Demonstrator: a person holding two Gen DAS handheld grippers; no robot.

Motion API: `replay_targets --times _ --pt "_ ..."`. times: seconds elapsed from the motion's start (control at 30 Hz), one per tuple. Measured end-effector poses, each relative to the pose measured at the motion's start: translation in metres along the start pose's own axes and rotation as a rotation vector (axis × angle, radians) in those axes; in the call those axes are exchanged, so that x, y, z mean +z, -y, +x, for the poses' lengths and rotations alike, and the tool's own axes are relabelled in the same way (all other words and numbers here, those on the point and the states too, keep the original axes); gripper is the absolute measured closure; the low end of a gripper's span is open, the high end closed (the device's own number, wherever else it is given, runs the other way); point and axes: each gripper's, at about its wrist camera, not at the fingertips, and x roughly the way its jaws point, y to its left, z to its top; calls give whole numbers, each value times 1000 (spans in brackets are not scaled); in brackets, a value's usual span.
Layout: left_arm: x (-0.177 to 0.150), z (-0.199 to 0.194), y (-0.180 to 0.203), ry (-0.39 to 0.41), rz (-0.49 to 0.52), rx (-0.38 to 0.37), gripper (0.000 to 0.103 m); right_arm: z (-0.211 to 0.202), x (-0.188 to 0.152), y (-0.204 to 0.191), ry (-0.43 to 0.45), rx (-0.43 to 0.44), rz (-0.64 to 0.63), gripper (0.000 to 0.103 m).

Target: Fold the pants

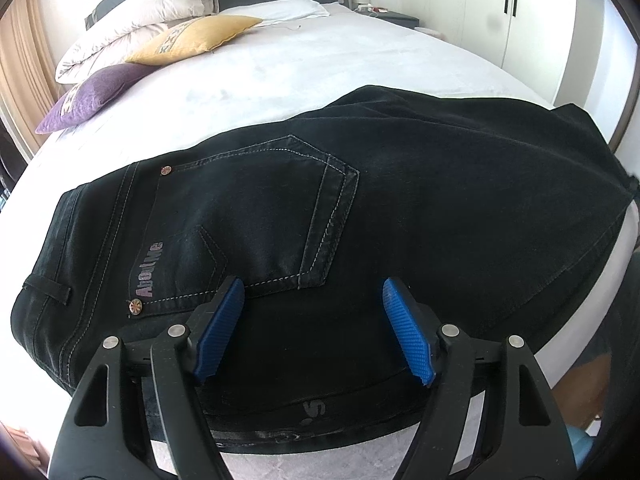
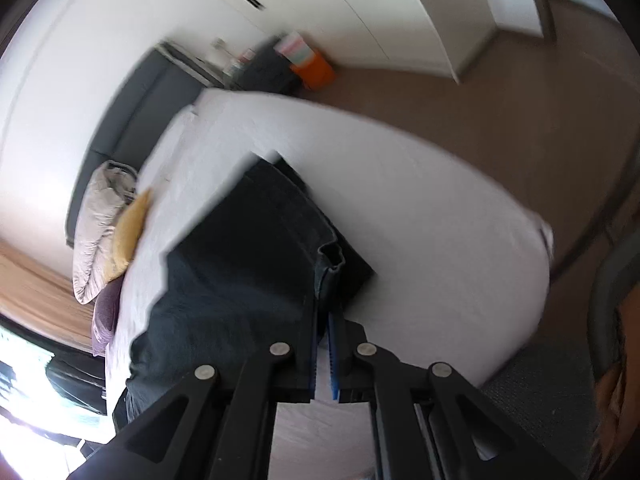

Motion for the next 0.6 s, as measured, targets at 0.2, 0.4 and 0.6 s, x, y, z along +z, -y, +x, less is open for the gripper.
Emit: replay_targets --times 0.2,0.4,0.6 --pt "-2 1 1 14 -4 2 31 -32 2 -81 145 67 -338 98" --pt "-5 1 2 10 -5 5 30 -28 44 -121 149 138 -316 98" --pt "-3 2 3 12 -13 6 29 -49 73 -166 186 229 -422 98"
